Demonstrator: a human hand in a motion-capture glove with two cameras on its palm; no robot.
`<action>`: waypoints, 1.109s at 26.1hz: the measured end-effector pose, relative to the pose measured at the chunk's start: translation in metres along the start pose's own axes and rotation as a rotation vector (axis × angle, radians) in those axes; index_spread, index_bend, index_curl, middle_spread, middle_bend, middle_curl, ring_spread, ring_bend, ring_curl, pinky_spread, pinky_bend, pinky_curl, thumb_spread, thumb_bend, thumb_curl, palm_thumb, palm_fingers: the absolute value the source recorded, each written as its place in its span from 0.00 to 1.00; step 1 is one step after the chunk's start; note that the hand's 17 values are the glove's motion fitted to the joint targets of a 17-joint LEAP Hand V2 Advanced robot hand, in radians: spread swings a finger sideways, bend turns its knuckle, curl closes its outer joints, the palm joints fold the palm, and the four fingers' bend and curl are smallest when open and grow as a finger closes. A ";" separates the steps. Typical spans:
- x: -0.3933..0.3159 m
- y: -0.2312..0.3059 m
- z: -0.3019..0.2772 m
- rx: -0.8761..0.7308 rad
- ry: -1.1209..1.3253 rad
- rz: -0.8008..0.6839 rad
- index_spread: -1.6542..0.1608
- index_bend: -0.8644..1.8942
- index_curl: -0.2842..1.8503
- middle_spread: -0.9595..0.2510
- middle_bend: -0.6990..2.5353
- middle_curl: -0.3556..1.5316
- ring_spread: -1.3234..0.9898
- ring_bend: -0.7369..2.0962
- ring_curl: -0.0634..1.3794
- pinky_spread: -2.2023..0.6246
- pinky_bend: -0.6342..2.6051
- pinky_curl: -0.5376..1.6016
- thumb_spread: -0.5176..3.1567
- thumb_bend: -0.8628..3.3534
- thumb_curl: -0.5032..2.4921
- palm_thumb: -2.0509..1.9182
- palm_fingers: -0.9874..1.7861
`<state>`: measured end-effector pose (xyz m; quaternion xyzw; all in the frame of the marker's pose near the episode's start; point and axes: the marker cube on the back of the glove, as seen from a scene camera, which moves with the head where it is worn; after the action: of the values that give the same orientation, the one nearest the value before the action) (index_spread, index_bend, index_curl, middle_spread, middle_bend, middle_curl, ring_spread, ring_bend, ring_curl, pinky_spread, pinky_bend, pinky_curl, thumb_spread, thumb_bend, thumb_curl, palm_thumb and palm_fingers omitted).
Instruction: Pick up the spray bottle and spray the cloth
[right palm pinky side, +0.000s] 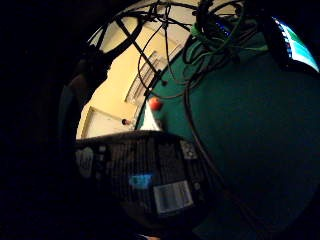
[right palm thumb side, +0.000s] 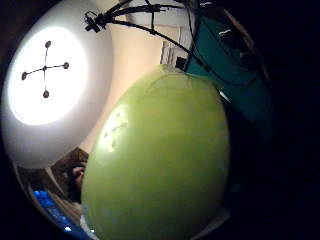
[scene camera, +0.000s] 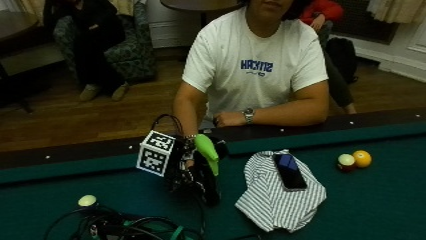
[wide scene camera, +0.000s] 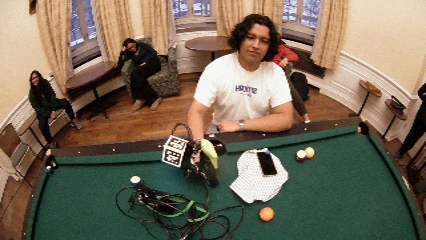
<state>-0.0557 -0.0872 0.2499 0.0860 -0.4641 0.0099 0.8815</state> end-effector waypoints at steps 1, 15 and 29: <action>0.000 -0.002 0.002 0.004 0.003 -0.002 0.71 0.33 0.25 0.67 0.33 0.41 0.50 0.51 0.32 0.78 0.36 0.43 0.37 0.19 0.30 0.66 0.54; 0.001 -0.011 0.022 -0.010 -0.073 0.142 0.75 0.36 0.21 0.66 0.39 0.43 0.50 0.55 0.32 0.76 0.32 0.41 0.40 0.22 0.30 0.66 0.71; -0.105 0.009 -0.019 0.001 0.081 -0.019 0.77 0.47 0.31 0.65 0.43 0.47 0.49 0.52 0.34 0.69 0.31 0.41 0.31 0.22 0.36 0.73 0.87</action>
<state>-0.1007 -0.0684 0.1545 0.0905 -0.4272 0.0054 0.8996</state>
